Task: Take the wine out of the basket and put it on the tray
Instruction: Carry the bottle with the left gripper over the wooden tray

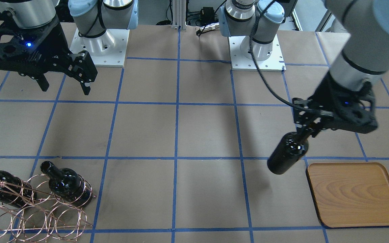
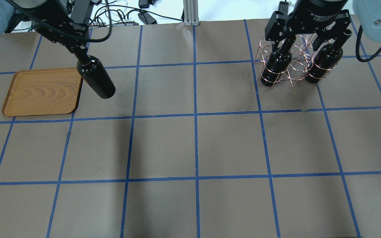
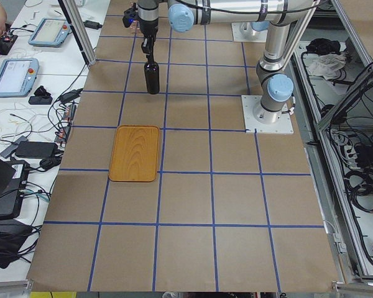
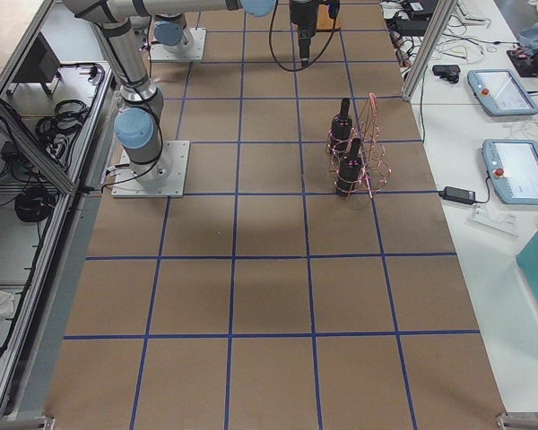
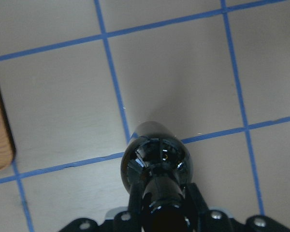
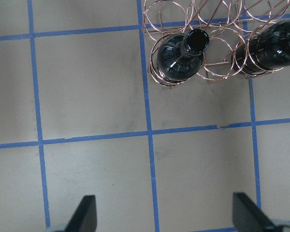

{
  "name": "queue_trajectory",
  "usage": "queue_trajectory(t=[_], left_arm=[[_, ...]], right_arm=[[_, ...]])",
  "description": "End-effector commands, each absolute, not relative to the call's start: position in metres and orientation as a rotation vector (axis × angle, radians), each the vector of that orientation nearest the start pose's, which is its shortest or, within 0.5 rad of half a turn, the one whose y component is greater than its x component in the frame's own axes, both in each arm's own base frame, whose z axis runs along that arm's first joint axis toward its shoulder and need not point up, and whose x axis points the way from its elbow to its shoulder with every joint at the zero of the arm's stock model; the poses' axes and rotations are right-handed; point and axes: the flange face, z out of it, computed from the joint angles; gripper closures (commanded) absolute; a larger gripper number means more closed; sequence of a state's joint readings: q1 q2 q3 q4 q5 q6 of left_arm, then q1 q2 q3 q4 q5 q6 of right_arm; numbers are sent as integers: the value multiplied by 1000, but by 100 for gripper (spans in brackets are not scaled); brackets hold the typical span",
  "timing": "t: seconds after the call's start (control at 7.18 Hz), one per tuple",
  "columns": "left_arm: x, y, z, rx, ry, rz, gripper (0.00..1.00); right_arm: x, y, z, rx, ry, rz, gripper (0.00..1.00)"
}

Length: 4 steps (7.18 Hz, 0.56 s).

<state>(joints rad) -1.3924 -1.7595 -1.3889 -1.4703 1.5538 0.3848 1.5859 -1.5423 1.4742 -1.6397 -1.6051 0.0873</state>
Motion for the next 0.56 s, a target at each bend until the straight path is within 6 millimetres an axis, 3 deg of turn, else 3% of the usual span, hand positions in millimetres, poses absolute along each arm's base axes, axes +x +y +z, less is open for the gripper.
queue_trajectory(t=[0.0,0.14,0.28,0.42], left_arm=[[84,-609,486,328,3082,-137,100],[126,-623,469,303,3089,-117,100],[149,-640,462,305,3081,-155,100],[159,-657,455,304,3073,-176,100]], right_arm=[[138,-513,530,115,3160,-221,0],[139,-513,530,113,3160,-221,0],[139,-512,530,113,3161,-224,0],[139,-513,530,113,3158,-221,0]])
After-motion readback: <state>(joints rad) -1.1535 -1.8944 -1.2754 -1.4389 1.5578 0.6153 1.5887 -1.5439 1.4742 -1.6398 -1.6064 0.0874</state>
